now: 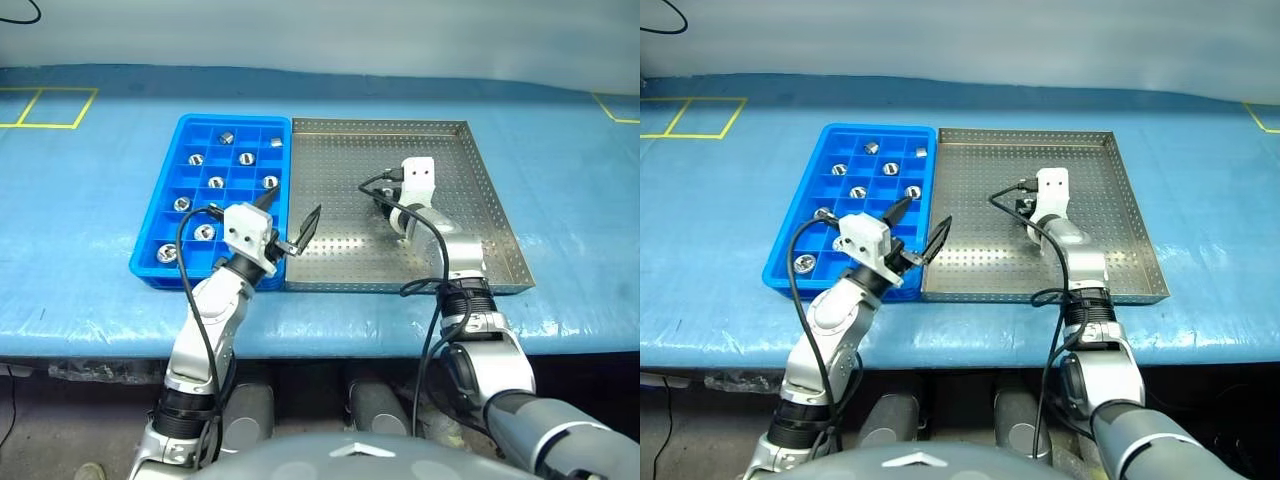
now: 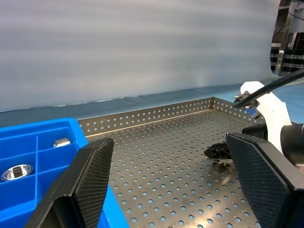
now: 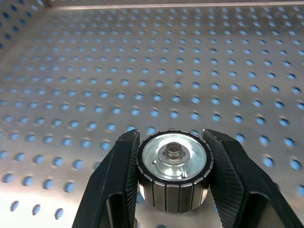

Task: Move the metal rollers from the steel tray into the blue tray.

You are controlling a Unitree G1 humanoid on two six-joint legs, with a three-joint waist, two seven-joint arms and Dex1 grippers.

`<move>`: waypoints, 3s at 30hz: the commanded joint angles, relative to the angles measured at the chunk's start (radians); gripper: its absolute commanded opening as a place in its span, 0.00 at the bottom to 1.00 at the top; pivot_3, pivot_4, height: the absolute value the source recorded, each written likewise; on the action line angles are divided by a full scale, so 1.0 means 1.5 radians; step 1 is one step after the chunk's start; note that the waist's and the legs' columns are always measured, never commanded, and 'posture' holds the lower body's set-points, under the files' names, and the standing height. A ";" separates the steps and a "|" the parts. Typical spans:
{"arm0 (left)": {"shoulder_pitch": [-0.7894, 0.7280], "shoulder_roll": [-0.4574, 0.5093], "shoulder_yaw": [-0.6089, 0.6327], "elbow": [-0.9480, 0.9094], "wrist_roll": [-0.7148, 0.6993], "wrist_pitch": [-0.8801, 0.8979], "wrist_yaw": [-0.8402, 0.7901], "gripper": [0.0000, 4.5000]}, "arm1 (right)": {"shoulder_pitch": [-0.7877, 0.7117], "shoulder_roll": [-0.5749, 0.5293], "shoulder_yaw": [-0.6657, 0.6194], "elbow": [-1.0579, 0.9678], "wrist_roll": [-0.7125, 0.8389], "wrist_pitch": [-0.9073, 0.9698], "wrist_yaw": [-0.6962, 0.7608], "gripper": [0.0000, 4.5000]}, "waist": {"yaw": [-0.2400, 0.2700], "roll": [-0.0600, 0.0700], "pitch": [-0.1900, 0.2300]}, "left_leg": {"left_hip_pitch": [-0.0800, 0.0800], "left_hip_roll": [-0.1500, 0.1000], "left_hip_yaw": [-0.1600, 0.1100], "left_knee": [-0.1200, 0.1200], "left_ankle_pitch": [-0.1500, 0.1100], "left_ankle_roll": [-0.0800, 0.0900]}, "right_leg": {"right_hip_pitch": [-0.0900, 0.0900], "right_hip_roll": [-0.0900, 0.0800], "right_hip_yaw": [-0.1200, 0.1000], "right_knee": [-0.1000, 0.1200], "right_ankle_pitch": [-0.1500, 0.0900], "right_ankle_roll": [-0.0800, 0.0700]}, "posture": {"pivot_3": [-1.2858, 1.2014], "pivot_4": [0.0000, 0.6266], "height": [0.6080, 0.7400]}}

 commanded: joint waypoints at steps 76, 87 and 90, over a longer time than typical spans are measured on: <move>-0.009 -0.015 -0.035 0.030 0.030 -0.076 -0.035 0.92 | 0.251 -0.149 0.017 -0.354 -0.107 0.092 0.046 0.89 | 0.018 0.006 -0.001 | 0.000 0.001 -0.013 -0.005 0.005 -0.008 | 0.002 -0.001 -0.017 0.001 -0.007 -0.009 | 0.54 0.24 1.00; -0.005 -0.017 -0.043 0.027 0.029 -0.077 -0.038 0.92 | 0.217 -0.129 -0.029 -0.264 -0.079 0.142 0.003 0.80 | 0.014 0.006 -0.001 | 0.000 0.000 -0.013 -0.005 0.005 -0.007 | 0.002 -0.001 -0.017 0.001 -0.007 -0.008 | 0.55 0.24 1.00; -0.004 -0.016 -0.043 0.026 0.032 -0.075 -0.036 0.92 | 0.212 -0.121 -0.037 -0.255 -0.057 0.140 0.014 0.62 | 0.014 0.006 -0.001 | 0.000 0.000 -0.013 -0.005 0.006 -0.007 | 0.003 -0.001 -0.017 0.001 -0.007 -0.008 | 0.55 0.24 1.00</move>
